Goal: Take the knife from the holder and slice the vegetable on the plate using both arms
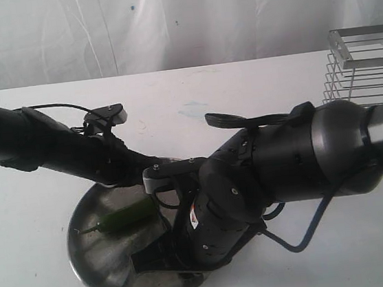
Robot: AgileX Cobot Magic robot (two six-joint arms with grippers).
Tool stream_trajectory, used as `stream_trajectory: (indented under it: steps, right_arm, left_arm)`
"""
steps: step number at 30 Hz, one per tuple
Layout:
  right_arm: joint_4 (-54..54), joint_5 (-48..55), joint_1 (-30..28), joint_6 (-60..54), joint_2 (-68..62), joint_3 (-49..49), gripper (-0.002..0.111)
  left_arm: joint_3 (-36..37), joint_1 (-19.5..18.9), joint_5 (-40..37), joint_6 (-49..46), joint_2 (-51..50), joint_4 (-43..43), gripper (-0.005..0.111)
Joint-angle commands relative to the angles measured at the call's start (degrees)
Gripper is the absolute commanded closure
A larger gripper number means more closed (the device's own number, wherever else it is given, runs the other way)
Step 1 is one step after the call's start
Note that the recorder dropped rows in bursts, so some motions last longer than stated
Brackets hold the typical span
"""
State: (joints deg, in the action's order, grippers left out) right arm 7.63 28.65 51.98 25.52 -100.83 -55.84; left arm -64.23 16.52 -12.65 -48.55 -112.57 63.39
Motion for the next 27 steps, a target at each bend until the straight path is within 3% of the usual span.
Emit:
stream_trajectory:
  steps: [1,11,20,27]
  right_arm:
    - [-0.13,-0.73,-0.01,-0.29,0.12,-0.05,0.108]
    - [-0.78,0.35,-0.01,-0.29,0.12,-0.06,0.108]
    - [-0.78,0.47,-0.01,-0.29,0.12,-0.06,0.108]
    - [-0.78,0.47,-0.01,-0.29,0.12,-0.06,0.108]
  left_arm:
    - [0.26,0.17,0.02,-1.87,-2.46,-0.5,0.106]
    - [-2.56,0.17,-4.13,-2.68,2.84,-0.47,0.106]
    - [-0.8,0.17,-8.38,-2.52,3.92,-0.99,0.106]
    - [2.94,0.17,-3.35,-2.52,3.92,-0.45,0.106]
